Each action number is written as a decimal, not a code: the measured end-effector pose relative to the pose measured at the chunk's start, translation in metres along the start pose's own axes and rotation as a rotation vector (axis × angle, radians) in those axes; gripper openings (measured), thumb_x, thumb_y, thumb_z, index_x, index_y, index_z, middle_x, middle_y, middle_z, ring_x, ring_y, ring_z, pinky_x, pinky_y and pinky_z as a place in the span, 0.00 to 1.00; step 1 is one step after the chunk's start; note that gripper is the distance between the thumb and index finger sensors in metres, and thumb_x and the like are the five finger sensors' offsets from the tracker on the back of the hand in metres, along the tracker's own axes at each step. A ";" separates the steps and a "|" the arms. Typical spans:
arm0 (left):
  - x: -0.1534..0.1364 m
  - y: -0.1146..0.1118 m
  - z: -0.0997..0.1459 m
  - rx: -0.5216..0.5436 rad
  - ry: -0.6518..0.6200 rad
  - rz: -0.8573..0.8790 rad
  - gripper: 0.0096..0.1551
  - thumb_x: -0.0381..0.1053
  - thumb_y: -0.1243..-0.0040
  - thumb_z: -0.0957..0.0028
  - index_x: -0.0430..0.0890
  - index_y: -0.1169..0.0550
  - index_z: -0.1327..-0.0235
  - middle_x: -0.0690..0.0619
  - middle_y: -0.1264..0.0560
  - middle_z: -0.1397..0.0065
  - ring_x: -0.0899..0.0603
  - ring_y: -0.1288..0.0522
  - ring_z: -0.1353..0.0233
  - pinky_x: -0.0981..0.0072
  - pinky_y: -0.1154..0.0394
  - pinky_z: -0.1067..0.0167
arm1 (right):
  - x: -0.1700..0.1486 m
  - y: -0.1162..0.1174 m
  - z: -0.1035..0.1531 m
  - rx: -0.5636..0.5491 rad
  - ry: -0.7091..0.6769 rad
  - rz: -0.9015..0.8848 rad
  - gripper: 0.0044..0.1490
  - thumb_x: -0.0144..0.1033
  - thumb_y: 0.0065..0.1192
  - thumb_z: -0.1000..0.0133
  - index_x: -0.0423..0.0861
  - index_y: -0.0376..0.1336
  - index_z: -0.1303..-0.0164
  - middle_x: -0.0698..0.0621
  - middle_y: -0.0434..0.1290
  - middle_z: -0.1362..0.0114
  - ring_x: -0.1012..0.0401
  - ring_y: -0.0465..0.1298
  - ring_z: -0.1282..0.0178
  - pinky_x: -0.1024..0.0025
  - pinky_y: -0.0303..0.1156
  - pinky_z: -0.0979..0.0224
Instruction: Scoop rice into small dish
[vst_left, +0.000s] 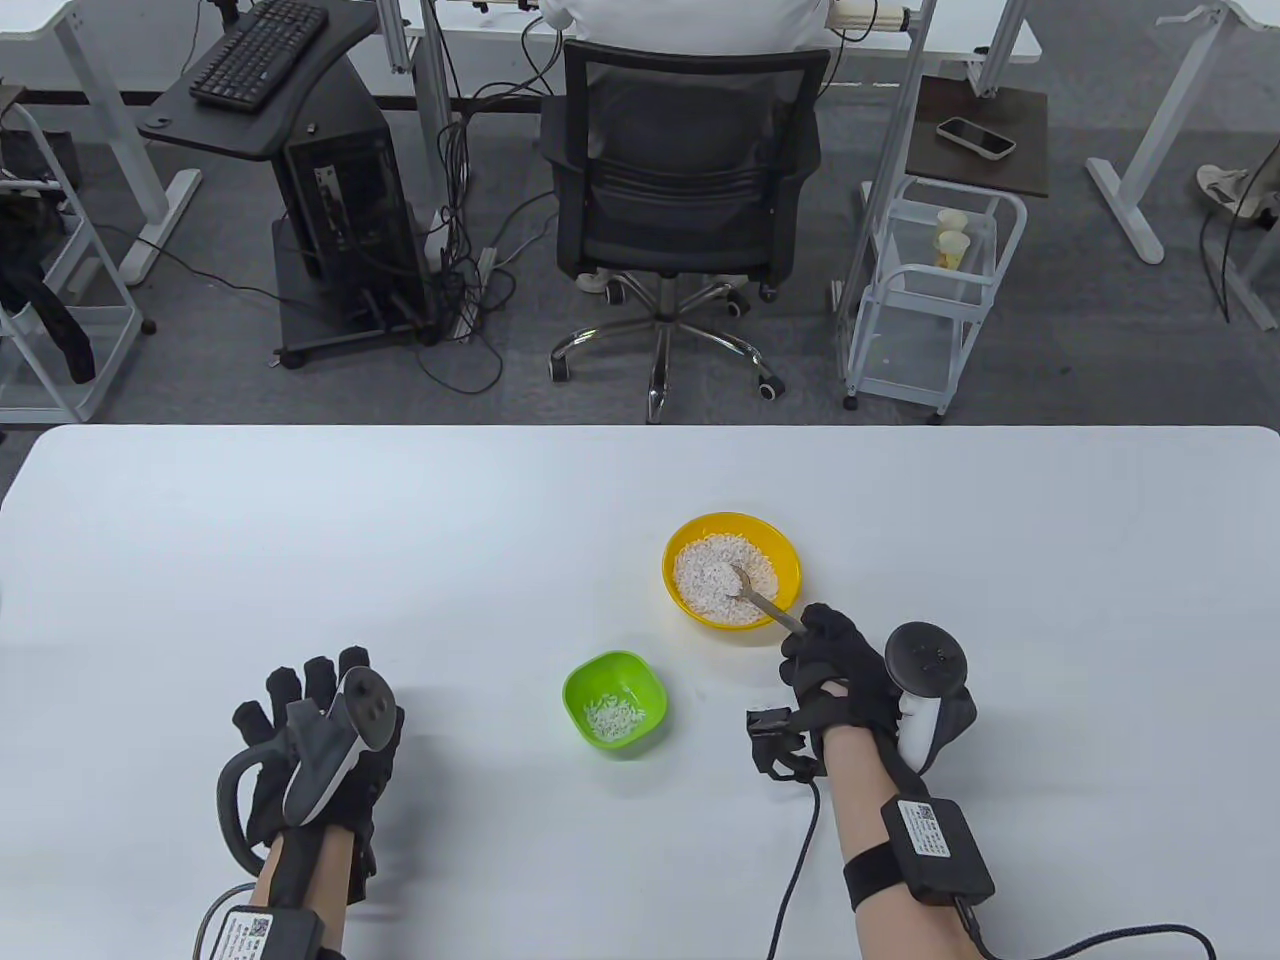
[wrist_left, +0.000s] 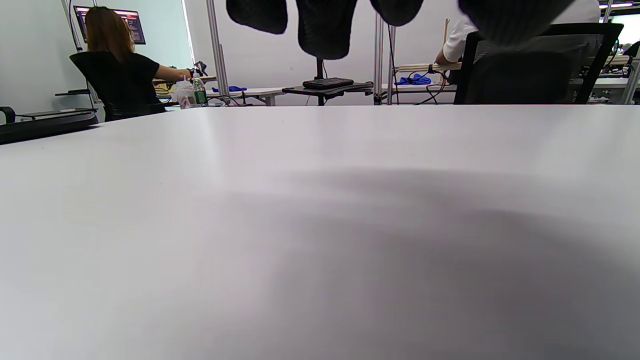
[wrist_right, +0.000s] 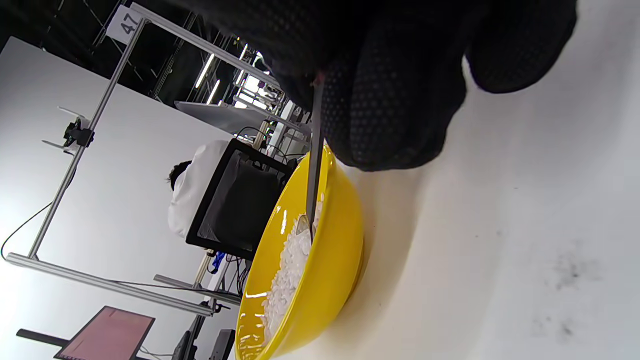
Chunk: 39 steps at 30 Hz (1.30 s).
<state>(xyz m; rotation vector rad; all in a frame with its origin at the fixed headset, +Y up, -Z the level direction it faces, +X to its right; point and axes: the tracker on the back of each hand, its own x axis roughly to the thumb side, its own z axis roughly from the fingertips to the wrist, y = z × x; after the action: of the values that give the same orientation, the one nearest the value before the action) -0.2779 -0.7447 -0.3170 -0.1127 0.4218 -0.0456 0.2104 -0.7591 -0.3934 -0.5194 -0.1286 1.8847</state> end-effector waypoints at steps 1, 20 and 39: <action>0.000 0.000 0.000 0.001 0.000 -0.001 0.42 0.70 0.50 0.49 0.65 0.46 0.20 0.58 0.41 0.10 0.41 0.47 0.11 0.35 0.52 0.18 | 0.000 -0.001 -0.001 0.000 0.004 -0.007 0.28 0.21 0.56 0.41 0.31 0.65 0.30 0.31 0.81 0.43 0.43 0.82 0.55 0.30 0.66 0.35; -0.005 0.000 -0.001 -0.010 0.006 0.031 0.42 0.70 0.50 0.49 0.65 0.46 0.20 0.58 0.40 0.10 0.41 0.47 0.11 0.34 0.52 0.19 | 0.026 -0.005 0.001 0.376 -0.055 -0.104 0.26 0.20 0.56 0.40 0.33 0.67 0.31 0.33 0.80 0.42 0.43 0.81 0.53 0.26 0.59 0.31; -0.004 0.001 0.000 -0.005 0.008 0.018 0.42 0.70 0.50 0.49 0.66 0.46 0.20 0.58 0.40 0.10 0.41 0.47 0.11 0.34 0.52 0.19 | 0.040 0.035 0.022 0.593 -0.214 0.217 0.27 0.19 0.59 0.40 0.38 0.68 0.29 0.34 0.79 0.37 0.40 0.79 0.46 0.25 0.54 0.29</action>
<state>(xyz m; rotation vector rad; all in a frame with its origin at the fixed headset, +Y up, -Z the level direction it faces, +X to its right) -0.2813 -0.7435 -0.3154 -0.1132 0.4308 -0.0269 0.1601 -0.7326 -0.3972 0.0780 0.3533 2.0633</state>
